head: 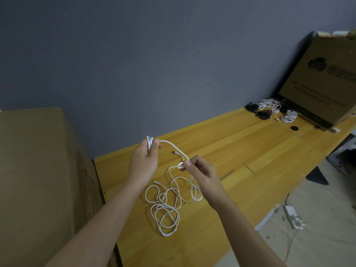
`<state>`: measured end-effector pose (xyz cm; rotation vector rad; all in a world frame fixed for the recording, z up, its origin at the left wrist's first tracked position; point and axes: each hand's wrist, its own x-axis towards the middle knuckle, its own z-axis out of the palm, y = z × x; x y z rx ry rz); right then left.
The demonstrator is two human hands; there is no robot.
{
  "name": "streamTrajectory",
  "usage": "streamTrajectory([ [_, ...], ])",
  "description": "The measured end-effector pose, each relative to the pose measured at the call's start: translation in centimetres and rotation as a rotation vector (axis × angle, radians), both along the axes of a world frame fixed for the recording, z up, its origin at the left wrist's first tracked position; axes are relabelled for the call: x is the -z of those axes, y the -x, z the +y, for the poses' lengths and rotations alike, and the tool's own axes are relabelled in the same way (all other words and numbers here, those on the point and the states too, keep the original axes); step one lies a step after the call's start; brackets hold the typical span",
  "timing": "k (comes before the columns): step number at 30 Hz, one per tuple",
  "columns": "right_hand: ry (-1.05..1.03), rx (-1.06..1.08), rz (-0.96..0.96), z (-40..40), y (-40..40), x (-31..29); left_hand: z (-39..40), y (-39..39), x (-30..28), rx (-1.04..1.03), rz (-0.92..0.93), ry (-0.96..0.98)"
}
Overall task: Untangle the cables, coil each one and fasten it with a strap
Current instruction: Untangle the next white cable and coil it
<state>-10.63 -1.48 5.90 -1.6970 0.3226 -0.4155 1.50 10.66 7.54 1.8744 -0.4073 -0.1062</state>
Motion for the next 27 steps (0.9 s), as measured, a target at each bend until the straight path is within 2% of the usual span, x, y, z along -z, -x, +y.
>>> streamTrajectory([
  [5,-0.047,-0.011,-0.027,0.2,-0.1,-0.7,0.1,-0.1,-0.1,-0.019,-0.021,-0.007],
  [9,0.027,-0.068,0.001,-0.7,-0.1,-0.4,0.3,-0.6,-0.3,-0.021,-0.002,0.006],
  [11,0.189,-0.061,0.043,-0.9,-0.1,0.6,0.5,-0.9,-0.2,-0.015,-0.004,0.014],
  [14,0.675,0.052,0.145,-1.0,-0.5,2.6,0.4,-0.6,0.1,0.049,-0.05,0.006],
  [15,0.749,0.091,0.157,-0.9,-0.7,2.8,0.3,-0.5,0.2,0.068,-0.066,-0.006],
  [17,0.652,0.104,0.151,-0.7,-1.0,2.6,0.1,-0.4,0.4,0.065,-0.079,-0.034],
  [20,0.255,0.062,0.084,0.2,-0.8,1.5,-0.1,-0.6,0.5,0.033,-0.081,-0.052],
  [24,0.073,0.064,0.037,0.4,-0.2,2.1,-0.3,-0.7,0.7,0.042,-0.097,-0.091],
  [27,-0.09,0.176,-0.07,0.2,0.0,2.1,-0.1,-0.7,0.7,0.048,-0.11,-0.105],
])
